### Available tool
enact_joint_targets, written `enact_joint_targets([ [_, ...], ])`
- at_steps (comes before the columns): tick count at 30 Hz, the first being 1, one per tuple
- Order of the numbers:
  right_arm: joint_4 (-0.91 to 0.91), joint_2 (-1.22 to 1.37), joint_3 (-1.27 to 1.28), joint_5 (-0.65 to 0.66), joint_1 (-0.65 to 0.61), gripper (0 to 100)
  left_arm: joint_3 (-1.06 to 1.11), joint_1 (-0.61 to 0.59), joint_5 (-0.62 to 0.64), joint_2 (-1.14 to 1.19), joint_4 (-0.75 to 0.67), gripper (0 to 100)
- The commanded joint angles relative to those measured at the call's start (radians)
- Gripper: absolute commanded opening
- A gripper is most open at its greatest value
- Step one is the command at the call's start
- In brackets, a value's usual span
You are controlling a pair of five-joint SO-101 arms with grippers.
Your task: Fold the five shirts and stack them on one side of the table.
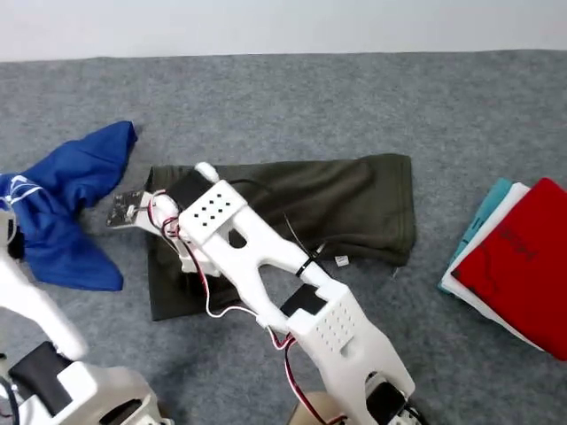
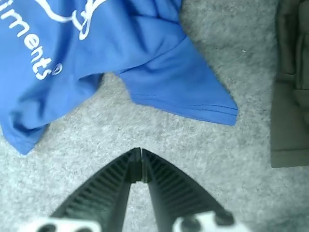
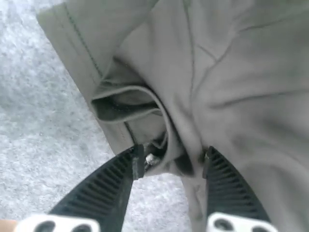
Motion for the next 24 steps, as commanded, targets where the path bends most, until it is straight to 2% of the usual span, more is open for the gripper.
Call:
enact_joint_targets([
  [1,-0.005,0.008,-0.012,-0.012,0.004,20.6,-0.005,-0.032,0.006,-0.043,0.006,1],
  [7,-0.068,0.065,-0.012,-0.012,0.012,20.3,0.045,-0.046,0.006,-0.044,-0.021,1],
  [15,-0.133,0.081,-0.012,0.003,0.045,8.8,0.081,-0.08,0.006,-0.049,-0.029,1],
  [19,-0.087,0.067,-0.083,0.068,0.054,4.7,0.081,-0.083,0.006,-0.051,-0.029,1],
  [24,0.008,0.059,-0.23,0.074,0.056,4.3,0.081,-0.083,0.006,-0.052,-0.026,1],
])
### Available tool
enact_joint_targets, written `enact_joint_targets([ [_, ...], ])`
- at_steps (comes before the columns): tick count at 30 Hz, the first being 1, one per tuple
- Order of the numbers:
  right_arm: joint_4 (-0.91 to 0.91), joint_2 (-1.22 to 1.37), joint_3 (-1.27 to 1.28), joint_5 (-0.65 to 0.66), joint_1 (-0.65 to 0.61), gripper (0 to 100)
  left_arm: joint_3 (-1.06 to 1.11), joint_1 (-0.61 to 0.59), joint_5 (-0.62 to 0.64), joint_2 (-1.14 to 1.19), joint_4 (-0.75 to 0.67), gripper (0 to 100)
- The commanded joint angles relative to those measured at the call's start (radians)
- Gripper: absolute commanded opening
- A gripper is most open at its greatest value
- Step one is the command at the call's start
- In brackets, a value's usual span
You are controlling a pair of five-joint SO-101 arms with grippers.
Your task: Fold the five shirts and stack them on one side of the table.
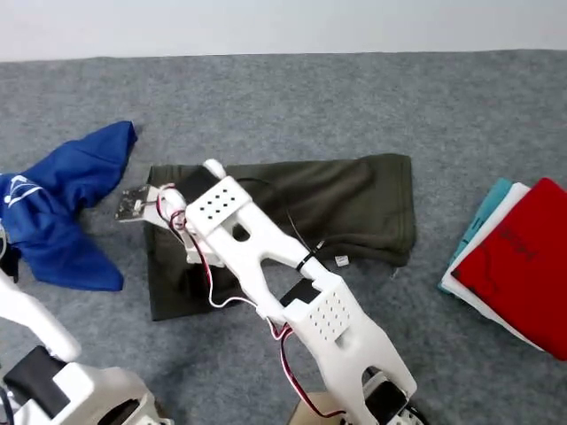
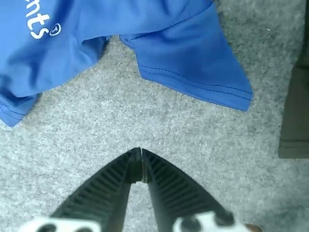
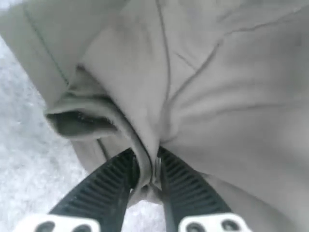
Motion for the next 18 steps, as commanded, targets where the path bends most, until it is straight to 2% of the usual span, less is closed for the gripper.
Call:
enact_joint_targets([
  [1,0.07,-0.036,-0.149,0.014,0.013,4.3,-0.002,-0.002,0.006,-0.051,-0.012,1],
  [9,0.084,-0.091,-0.164,0.014,-0.013,4.3,-0.002,-0.003,0.006,-0.051,-0.011,1],
  [18,0.084,-0.199,0.029,0.008,-0.094,4.5,-0.002,-0.003,0.005,-0.051,-0.014,1],
])
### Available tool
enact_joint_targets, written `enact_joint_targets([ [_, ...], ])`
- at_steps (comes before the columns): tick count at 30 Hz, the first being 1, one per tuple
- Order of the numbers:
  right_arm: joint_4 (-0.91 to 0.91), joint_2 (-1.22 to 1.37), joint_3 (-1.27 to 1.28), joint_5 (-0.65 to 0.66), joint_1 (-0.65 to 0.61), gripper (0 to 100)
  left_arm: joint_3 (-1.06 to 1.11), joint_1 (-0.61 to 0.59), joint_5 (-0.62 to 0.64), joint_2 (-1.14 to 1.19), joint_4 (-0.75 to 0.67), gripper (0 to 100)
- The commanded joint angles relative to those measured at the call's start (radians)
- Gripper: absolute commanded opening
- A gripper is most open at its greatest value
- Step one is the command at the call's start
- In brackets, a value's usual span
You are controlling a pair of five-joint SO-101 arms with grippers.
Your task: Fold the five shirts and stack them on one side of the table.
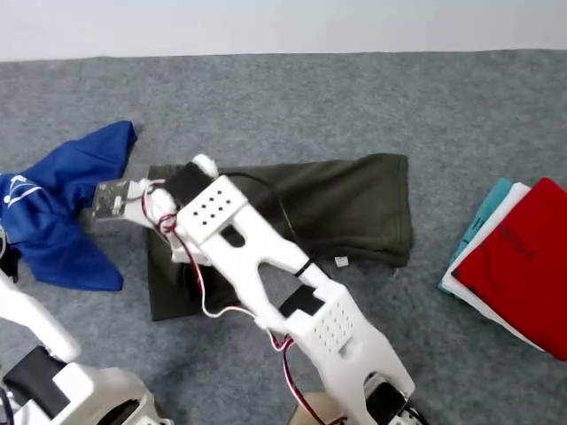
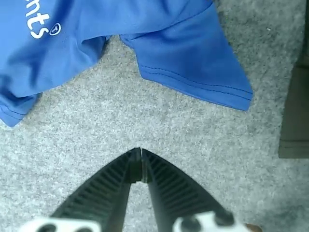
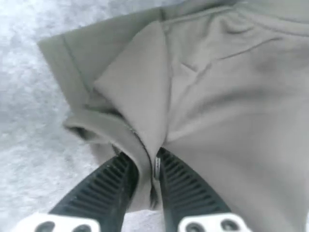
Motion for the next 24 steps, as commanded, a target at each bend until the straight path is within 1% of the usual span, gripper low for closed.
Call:
enact_joint_targets([
  [1,0.041,-0.097,0.064,0.003,-0.038,4.6,-0.002,-0.003,0.005,-0.051,-0.014,1],
  [4,0.039,-0.081,0.109,0.003,-0.035,5.5,-0.002,-0.003,0.005,-0.052,-0.014,1],
  [6,0.041,-0.056,0.109,-0.005,-0.024,11.4,-0.002,-0.003,0.005,-0.052,-0.014,1],
  [8,0.039,-0.047,0.1,-0.061,-0.007,18.1,-0.002,-0.003,0.005,-0.052,-0.015,1],
  [9,0.041,-0.047,0.091,-0.084,-0.002,19.7,-0.002,-0.003,0.005,-0.052,-0.015,1],
  [12,0.044,-0.064,0.084,-0.092,-0.007,19.7,-0.002,-0.003,-0.025,-0.052,-0.015,1],
  [14,0.044,-0.085,0.095,-0.092,-0.024,17.9,-0.002,-0.003,-0.035,-0.052,-0.015,1],
  [17,0.044,-0.099,0.133,-0.092,-0.045,16.9,-0.004,-0.003,-0.037,-0.052,-0.015,1],
  [24,0.008,-0.065,0.186,-0.092,-0.041,16.6,-0.005,-0.003,-0.037,-0.052,-0.015,1],
])
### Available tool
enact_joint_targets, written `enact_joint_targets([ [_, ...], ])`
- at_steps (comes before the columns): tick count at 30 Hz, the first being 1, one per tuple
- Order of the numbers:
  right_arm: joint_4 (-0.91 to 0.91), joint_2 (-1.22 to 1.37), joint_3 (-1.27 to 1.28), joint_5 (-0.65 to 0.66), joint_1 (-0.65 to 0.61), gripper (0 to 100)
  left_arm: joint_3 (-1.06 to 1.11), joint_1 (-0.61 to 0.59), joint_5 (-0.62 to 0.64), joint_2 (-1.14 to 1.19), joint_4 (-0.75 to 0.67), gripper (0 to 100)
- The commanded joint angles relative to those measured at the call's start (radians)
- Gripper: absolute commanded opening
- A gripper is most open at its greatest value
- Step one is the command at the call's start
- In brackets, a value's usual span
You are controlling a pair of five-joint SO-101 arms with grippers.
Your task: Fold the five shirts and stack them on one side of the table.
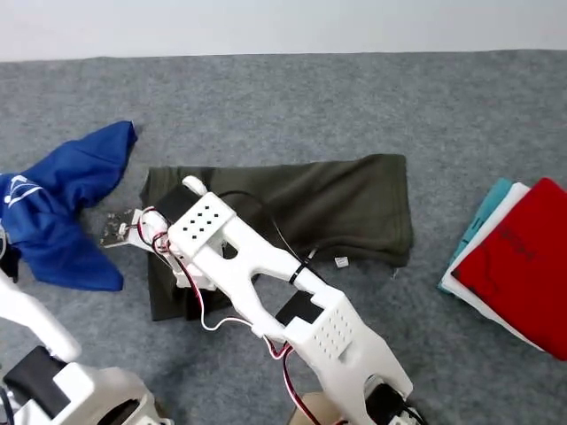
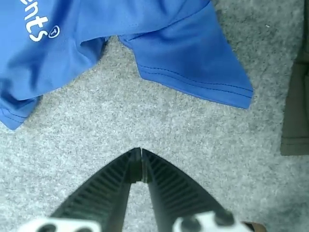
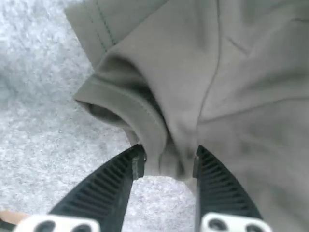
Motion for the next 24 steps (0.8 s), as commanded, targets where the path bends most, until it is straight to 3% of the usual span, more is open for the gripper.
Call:
enact_joint_targets([
  [1,-0.004,-0.03,-0.008,-0.008,-0.005,16.5,-0.005,-0.003,-0.012,-0.052,-0.015,1],
  [6,-0.03,-0.018,-0.009,0.023,-0.012,9.1,-0.005,-0.003,-0.012,-0.052,-0.017,1],
  [12,0.041,-0.085,-0.006,0.0,-0.028,15.8,-0.005,-0.003,-0.012,-0.052,-0.017,1],
  [24,0.001,0.016,-0.009,-0.012,-0.059,15.4,-0.005,-0.003,-0.012,-0.052,-0.017,1],
])
